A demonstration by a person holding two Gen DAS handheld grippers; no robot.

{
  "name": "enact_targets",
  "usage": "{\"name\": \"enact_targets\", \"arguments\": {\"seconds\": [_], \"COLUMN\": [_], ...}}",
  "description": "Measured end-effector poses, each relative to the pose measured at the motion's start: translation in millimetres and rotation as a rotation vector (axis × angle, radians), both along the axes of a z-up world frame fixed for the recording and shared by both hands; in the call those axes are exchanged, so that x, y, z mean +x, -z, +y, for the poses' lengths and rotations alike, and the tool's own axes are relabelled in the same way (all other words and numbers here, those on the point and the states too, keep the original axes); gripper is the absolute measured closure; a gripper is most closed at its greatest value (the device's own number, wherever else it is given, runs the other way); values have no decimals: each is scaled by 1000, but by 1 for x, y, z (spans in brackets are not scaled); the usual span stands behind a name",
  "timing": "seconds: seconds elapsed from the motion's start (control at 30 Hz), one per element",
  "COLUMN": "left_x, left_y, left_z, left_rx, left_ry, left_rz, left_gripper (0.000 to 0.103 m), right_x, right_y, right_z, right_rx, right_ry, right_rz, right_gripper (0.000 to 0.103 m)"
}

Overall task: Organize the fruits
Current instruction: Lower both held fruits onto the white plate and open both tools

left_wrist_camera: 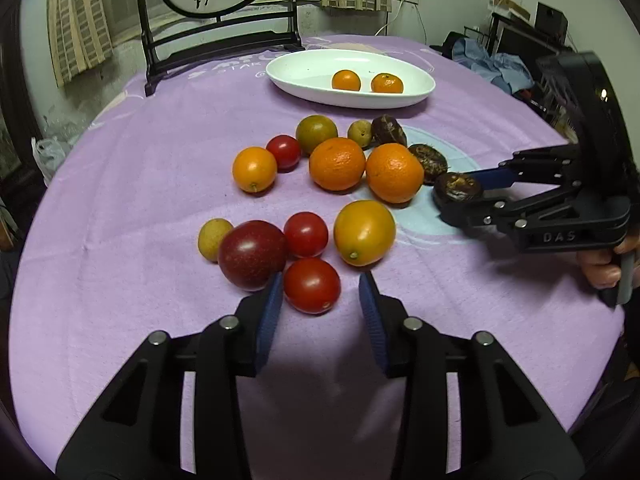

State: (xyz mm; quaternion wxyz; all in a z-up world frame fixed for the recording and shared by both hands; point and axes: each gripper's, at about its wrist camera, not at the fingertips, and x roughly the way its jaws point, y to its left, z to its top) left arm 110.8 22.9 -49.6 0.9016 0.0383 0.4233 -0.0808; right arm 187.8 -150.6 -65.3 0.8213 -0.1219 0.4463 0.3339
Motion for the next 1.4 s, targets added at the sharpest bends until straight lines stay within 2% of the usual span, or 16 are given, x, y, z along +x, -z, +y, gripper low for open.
{"name": "enact_targets", "arguments": {"seconds": [0.27, 0.4, 0.6, 0.67, 0.8, 0.93, 1.07, 1.1, 1.2, 1.27, 1.4], "left_x": [10, 12, 6, 3, -5, -3, 18, 28, 69, 103, 181], "left_y": [2, 4, 3, 2, -10, -29, -47, -52, -71, -80, -81], "left_z": [-14, -19, -16, -14, -9, -9, -11, -10, -14, -16, -22], "left_rx": [111, 185, 197, 180, 86, -21, -88, -104, -127, -142, -146], "left_ry": [5, 7, 20, 20, 40, 87, 110, 112, 113, 107, 49], "left_rz": [-2, 2, 23, 18, -21, -73, -124, -128, -144, -135, -71], "left_gripper": [66, 73, 74, 74, 74, 74, 74, 74, 74, 74, 74], "right_x": [-1, -1, -2, -4, -7, -9, 0, 7, 39, 71, 118], "right_y": [0, 0, -1, -2, -7, -21, -40, -46, -56, -55, -42], "right_z": [-1, -2, -2, -2, -3, -8, -23, -29, -42, -53, -68], "right_rx": [0, -2, 4, 9, 41, 130, 231, 255, 316, 344, 350], "right_ry": [4, 8, 5, 3, -16, -35, 49, 95, 228, 336, 429], "right_rz": [0, 2, 4, 3, -6, -24, -122, -166, -222, -214, -190], "right_gripper": [56, 56, 56, 56, 56, 56, 56, 57, 57, 57, 57]}}
